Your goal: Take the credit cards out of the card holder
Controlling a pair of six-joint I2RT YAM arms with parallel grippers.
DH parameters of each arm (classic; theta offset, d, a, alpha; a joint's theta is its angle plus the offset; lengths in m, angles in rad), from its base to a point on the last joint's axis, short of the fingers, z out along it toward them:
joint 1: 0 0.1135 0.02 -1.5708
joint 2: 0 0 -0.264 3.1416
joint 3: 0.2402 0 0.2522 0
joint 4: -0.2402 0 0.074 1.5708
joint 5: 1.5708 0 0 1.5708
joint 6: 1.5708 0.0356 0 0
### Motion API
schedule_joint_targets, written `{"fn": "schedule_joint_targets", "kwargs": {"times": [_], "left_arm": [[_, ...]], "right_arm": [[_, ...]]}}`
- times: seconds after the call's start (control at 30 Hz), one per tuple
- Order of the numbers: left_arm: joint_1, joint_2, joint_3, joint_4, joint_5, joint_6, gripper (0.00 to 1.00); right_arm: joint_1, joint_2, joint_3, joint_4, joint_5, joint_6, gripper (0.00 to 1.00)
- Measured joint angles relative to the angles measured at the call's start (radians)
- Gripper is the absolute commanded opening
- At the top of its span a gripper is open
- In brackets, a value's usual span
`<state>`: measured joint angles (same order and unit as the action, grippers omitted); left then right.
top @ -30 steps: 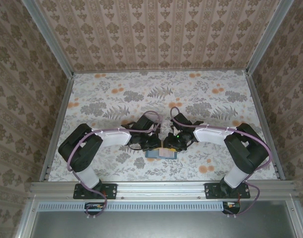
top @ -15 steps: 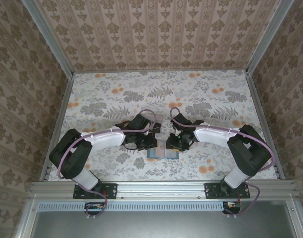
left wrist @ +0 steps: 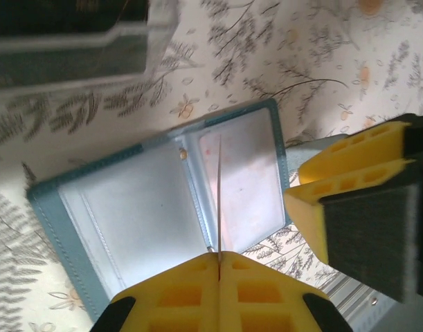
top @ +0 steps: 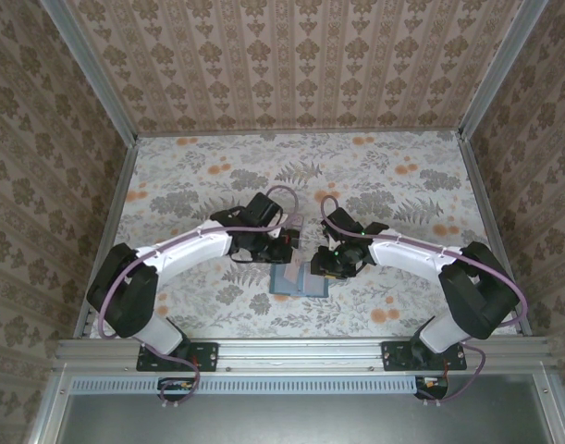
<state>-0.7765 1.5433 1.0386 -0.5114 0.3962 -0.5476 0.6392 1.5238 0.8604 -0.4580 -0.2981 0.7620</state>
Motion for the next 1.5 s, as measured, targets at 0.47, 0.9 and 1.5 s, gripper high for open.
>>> {"fn": "schedule_joint_targets", "kwargs": {"times": [0.47, 0.9, 1.5], "left_arm": [[0.016, 0.048, 0.274, -0.276, -0.035, 0.783, 0.00], [0.047, 0.122, 0.451, -0.402, -0.187, 1.446, 0.00], [0.104, 0.413, 0.744, -0.520, -0.240, 1.697, 0.00]], "right_arm": [[-0.062, -0.057, 0.010, -0.080, 0.008, -0.064, 0.35], [-0.105, -0.146, 0.006, -0.127, 0.015, -0.090, 0.35], [-0.129, -0.148, -0.005, -0.130, 0.016, -0.090, 0.35]]}}
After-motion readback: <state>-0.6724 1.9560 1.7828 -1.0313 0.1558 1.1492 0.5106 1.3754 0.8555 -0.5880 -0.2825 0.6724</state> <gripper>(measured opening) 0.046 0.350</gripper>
